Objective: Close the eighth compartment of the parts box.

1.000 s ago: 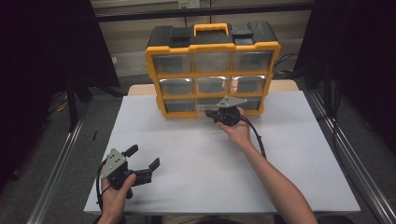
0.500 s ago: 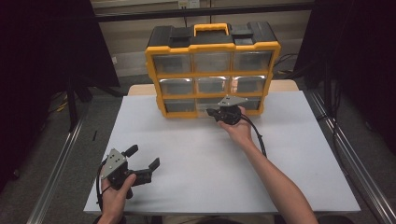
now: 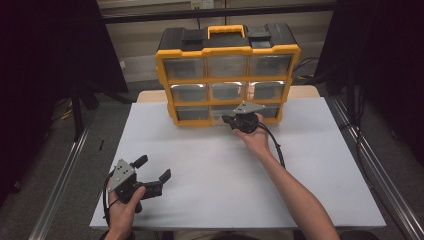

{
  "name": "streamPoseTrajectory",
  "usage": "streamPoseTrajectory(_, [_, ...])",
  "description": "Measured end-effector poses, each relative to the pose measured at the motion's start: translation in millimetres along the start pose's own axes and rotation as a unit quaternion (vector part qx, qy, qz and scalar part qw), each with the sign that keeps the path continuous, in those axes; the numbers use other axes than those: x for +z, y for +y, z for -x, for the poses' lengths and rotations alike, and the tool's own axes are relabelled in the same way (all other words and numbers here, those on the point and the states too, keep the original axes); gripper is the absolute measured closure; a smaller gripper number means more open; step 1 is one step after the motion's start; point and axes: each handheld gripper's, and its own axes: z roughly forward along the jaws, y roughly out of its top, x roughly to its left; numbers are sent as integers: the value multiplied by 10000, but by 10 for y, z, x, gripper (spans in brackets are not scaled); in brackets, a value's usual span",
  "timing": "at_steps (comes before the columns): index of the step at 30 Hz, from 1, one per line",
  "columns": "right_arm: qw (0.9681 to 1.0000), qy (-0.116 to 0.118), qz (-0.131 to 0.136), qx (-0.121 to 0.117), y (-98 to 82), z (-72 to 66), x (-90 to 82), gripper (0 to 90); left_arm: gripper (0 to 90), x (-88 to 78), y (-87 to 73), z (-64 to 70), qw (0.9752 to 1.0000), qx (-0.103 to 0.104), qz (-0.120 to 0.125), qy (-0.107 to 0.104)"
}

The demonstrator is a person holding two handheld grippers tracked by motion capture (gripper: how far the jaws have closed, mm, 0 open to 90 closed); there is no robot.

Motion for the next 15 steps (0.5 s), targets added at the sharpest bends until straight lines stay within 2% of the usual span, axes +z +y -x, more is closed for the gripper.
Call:
streamPoseTrajectory(7, [10000, -54, 1, -19, 8, 16, 22, 900, 32, -1, 1, -1, 10000, 13, 3, 7])
streamPoseTrajectory(15, [9999, -88, 46, 63, 8, 29, 48, 900, 32, -3, 2, -2, 10000, 18, 1, 3])
